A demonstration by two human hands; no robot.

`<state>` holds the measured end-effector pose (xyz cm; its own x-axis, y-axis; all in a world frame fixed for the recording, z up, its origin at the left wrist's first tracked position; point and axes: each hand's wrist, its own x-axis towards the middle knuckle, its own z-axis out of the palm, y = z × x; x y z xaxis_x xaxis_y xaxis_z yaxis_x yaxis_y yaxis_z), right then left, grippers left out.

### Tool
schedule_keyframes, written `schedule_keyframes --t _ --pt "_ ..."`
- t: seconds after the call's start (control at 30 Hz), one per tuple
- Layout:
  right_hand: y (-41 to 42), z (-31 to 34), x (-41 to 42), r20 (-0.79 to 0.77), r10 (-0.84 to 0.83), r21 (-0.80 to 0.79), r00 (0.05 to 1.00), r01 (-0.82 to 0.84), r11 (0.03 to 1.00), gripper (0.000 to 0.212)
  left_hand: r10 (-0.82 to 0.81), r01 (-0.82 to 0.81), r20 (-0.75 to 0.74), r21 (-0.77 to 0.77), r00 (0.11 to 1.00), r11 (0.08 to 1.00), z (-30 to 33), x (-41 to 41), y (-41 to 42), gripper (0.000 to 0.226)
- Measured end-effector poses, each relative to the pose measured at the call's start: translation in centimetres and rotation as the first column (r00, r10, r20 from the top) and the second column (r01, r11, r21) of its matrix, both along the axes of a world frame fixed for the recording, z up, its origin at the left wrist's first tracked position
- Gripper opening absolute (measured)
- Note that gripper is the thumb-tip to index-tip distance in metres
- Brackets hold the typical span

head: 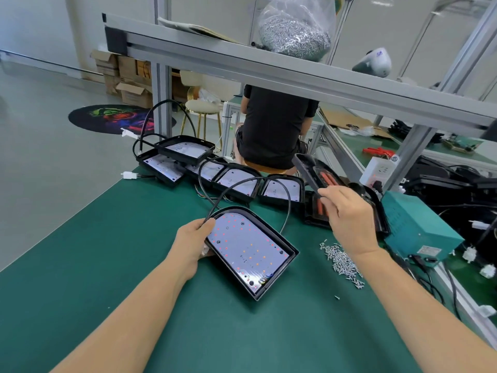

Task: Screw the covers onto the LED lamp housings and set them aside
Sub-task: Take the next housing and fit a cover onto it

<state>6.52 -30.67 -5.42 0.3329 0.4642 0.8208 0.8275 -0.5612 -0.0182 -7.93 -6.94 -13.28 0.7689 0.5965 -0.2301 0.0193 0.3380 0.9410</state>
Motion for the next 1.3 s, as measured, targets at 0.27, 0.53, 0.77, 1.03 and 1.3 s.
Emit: schedule_keyframes --t 0.27,0.53,0.77,1.03,1.3 --pt "1.0 -4.7 -11.7 0.022 0.407 -0.206 0.913 -0.394 0.896 0.023 -0.056 0.055 -0.009 -0.092 0.998 0.994 0.4 0.4 0.5 0.023" --pt "1.1 -5.7 -12.8 -0.037 0.399 -0.319 0.916 -0.389 0.864 0.036 -0.014 0.013 -0.01 -0.118 1.0 0.993 0.5 0.2 0.4 0.032" --pt "1.2 -5.8 -12.5 -0.121 0.437 -0.379 0.891 -0.449 0.809 0.033 -0.044 0.045 0.011 -0.132 0.999 0.99 0.6 -0.1 0.5 0.034" --pt "1.4 -4.7 -11.7 -0.307 0.451 -0.419 0.838 -0.544 0.727 0.014 -0.094 0.097 0.055 -0.056 0.994 0.994 0.2 -0.4 0.5 0.013" --pt "1.8 -6.2 -9.4 -0.497 -0.072 -0.479 0.865 -0.204 0.854 0.058 -0.114 0.114 0.01 -0.013 0.993 0.993 0.6 -0.4 0.1 0.014"
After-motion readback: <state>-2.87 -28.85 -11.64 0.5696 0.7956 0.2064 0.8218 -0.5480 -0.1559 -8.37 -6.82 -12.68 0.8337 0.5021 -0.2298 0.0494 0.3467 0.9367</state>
